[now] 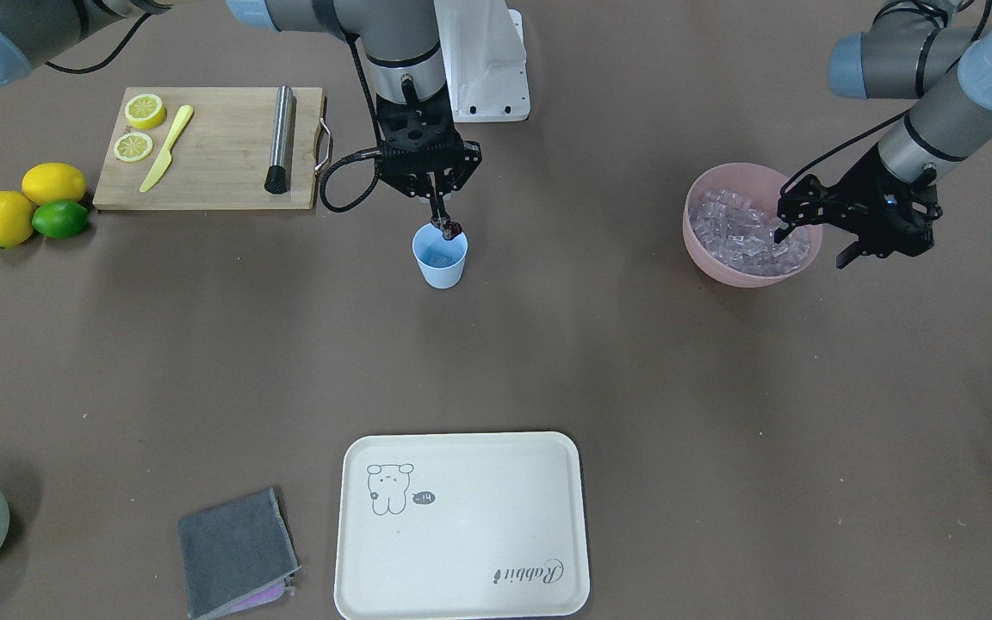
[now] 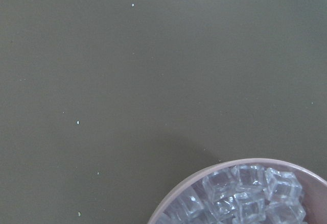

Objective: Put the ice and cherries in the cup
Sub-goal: 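Carry the cherries with the right gripper over the blue cup and release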

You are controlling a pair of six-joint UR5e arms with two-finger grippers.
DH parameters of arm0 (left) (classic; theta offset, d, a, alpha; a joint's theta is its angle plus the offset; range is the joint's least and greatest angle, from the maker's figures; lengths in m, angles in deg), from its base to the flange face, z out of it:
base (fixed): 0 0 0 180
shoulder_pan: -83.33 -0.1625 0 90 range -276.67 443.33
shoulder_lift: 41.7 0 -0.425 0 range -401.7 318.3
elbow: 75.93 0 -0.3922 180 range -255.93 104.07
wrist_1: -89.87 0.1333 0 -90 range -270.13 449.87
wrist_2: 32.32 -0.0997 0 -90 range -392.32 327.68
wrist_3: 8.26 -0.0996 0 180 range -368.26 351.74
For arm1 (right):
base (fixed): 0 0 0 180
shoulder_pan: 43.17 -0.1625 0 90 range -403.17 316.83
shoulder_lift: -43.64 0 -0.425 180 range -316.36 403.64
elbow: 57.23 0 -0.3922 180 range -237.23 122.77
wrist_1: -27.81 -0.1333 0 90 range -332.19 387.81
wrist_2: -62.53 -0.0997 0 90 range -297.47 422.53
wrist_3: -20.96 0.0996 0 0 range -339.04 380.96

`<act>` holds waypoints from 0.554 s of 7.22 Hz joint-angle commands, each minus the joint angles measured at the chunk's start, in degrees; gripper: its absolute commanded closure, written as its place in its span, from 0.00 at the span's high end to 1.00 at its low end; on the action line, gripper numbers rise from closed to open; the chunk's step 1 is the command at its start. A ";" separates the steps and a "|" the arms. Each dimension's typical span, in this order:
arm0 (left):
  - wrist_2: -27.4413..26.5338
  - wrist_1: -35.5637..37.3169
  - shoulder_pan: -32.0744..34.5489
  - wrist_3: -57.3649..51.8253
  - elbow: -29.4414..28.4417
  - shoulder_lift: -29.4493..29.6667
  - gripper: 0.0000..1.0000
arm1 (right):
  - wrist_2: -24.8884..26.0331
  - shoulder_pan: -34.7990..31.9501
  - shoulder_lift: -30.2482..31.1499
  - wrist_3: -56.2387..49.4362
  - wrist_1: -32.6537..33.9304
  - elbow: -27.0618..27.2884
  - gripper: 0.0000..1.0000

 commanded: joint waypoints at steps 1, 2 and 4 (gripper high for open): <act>0.00 0.00 0.12 0.00 0.08 -0.04 0.97 | 0.59 0.00 -0.21 0.05 -0.15 -0.84 0.64; 0.00 0.00 0.21 0.00 0.00 -0.30 0.97 | 0.68 0.09 -0.21 0.14 -0.16 -0.84 0.98; 0.78 0.09 1.87 -0.87 0.00 -0.65 0.97 | -0.28 -1.21 0.66 -0.29 0.72 2.12 0.99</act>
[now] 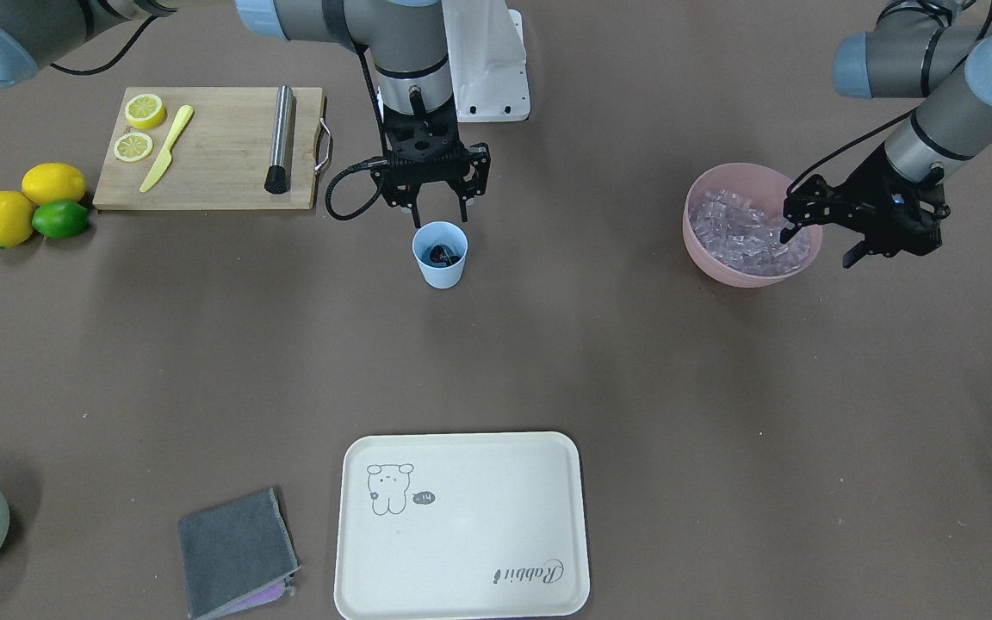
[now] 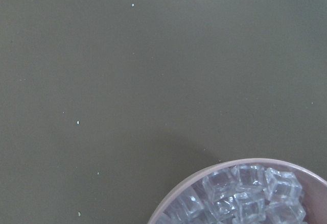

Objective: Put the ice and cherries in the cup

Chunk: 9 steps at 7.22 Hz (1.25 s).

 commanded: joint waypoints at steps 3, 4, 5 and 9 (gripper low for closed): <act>6.75 2.02 10.98 -10.97 -4.13 -2.48 0.97 | -13.92 -13.83 14.79 -11.48 3.60 13.70 0.99; 6.67 4.29 14.15 -15.88 -4.23 -3.73 0.97 | -18.68 -18.76 19.89 -18.42 3.60 15.90 0.99; 6.58 11.28 18.97 -24.20 -4.23 -3.74 0.97 | -22.38 -23.42 25.33 -26.93 3.42 17.58 0.99; 3.24 28.49 34.55 -42.50 -11.50 -0.74 0.97 | -33.30 -48.98 43.55 -70.50 3.68 12.80 0.99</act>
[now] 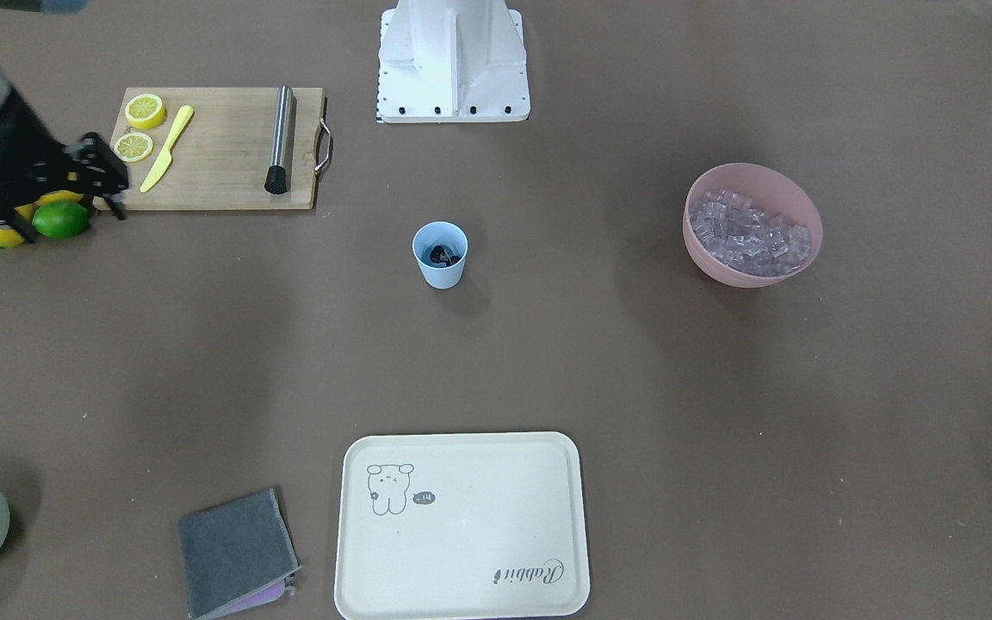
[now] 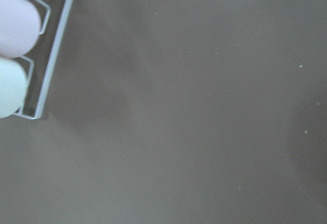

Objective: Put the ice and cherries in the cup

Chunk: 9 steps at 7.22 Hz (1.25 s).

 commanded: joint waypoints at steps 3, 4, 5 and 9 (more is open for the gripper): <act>0.06 -3.13 4.41 0.41 -1.87 -4.24 0.97 | -2.61 -20.14 13.03 -28.62 0.14 -9.05 0.99; -0.03 -3.22 3.97 0.60 -2.13 -4.24 0.97 | -2.17 -20.42 15.40 -30.20 -0.12 -9.84 0.99; -0.29 -3.74 3.88 0.52 -1.96 -4.24 0.97 | -2.51 -21.11 15.69 -30.47 -0.21 -10.81 1.00; 0.06 -4.36 4.06 0.69 -1.69 -4.51 0.98 | -4.17 -21.47 15.51 -30.12 -0.21 -14.24 1.00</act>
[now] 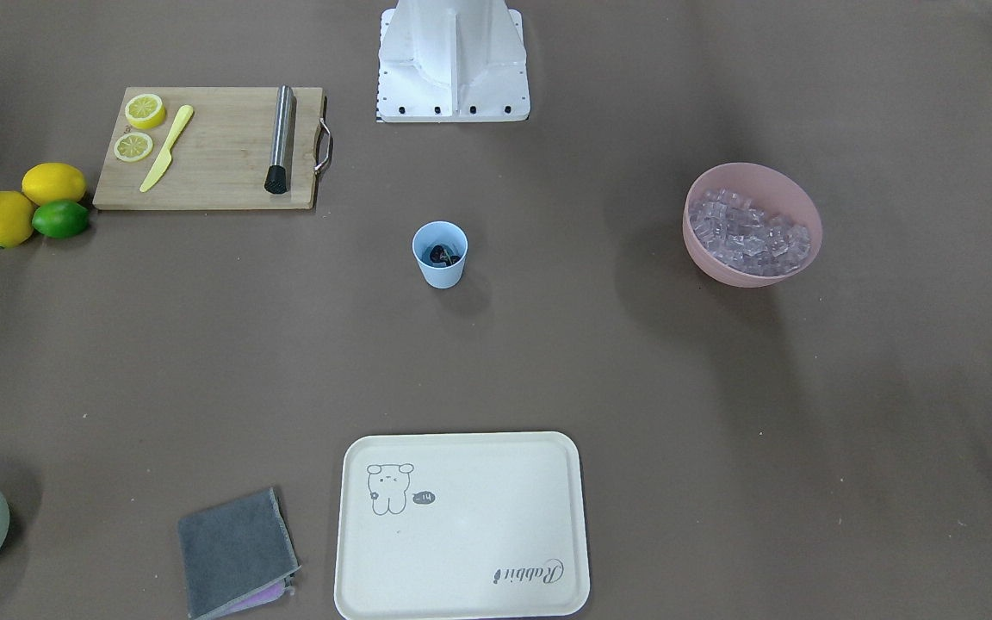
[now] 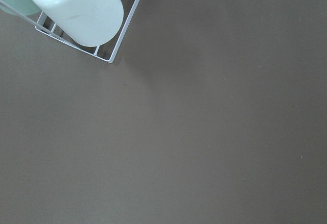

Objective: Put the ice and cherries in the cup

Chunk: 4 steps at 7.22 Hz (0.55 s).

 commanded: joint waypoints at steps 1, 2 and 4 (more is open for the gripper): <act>0.19 0.06 0.01 0.02 0.10 0.04 0.97 | -1.06 -0.04 -0.06 -0.17 0.00 -2.09 1.00; 0.62 0.23 0.01 0.10 0.88 0.04 0.98 | -0.97 -0.04 -1.19 -0.87 -1.22 -4.88 1.00; 3.17 0.15 -0.07 2.89 0.80 0.30 0.97 | -1.15 -0.13 -2.43 -0.97 -5.62 -9.30 1.00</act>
